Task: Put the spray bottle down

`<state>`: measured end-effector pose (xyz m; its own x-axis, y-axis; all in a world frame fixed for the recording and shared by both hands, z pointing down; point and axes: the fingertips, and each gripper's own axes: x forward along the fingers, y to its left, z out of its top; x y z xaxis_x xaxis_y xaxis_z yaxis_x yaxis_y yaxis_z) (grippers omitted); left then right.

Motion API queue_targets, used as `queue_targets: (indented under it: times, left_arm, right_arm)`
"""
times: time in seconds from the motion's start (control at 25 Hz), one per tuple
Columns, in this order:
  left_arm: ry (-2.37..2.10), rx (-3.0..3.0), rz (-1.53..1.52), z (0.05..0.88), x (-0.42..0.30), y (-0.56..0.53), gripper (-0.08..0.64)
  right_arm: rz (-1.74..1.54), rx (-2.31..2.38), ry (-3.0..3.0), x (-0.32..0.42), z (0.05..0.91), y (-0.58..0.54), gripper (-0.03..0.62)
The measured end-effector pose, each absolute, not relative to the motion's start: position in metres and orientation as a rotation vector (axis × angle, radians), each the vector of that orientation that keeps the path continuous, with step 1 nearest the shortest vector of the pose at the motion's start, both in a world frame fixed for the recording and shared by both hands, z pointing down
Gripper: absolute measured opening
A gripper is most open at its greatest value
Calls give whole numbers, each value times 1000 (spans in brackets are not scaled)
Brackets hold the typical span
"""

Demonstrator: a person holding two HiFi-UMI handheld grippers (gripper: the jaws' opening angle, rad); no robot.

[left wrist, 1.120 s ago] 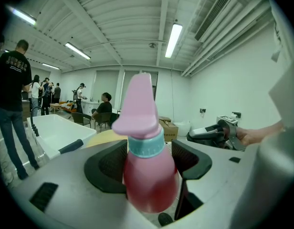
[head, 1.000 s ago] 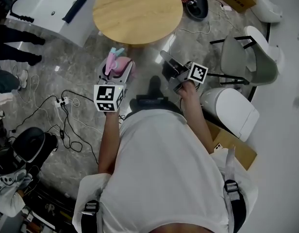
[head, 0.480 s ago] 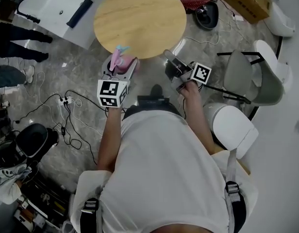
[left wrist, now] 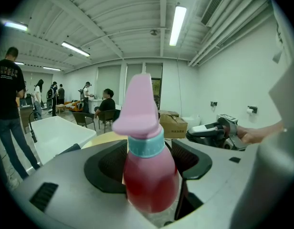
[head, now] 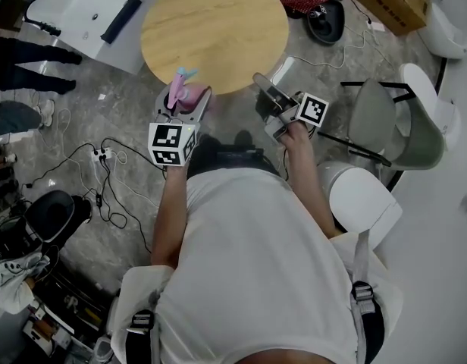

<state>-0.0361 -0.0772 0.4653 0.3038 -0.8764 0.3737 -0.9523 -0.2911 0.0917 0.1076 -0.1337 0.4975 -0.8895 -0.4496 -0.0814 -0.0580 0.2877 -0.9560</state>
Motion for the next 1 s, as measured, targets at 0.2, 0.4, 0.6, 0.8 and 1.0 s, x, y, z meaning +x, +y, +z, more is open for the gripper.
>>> queue_targets:
  times: [0.2,0.4,0.6,0.8,1.0]
  left_arm:
    - [-1662,2275,358,468,-45,-88,290]
    - [-1640,2298,344,474,-46,-106,290]
    - [-1607,2319,331,478,-54,-129,290]
    - [-1564,2323,331,487,-86,-170,290]
    - [-1516,2329,334,498,-104,-200,290]
  right_arm:
    - [-1630,-447,2245,97,497,-142,20]
    - [-1628,-453,2264,89,499,-152,20]
    - [-1624,-483,2270,79,500,-169,20]
    - [-1624,-522,2279,45,499,-205,20]
    - [-1616,-581,2296,28,502,-227,20]
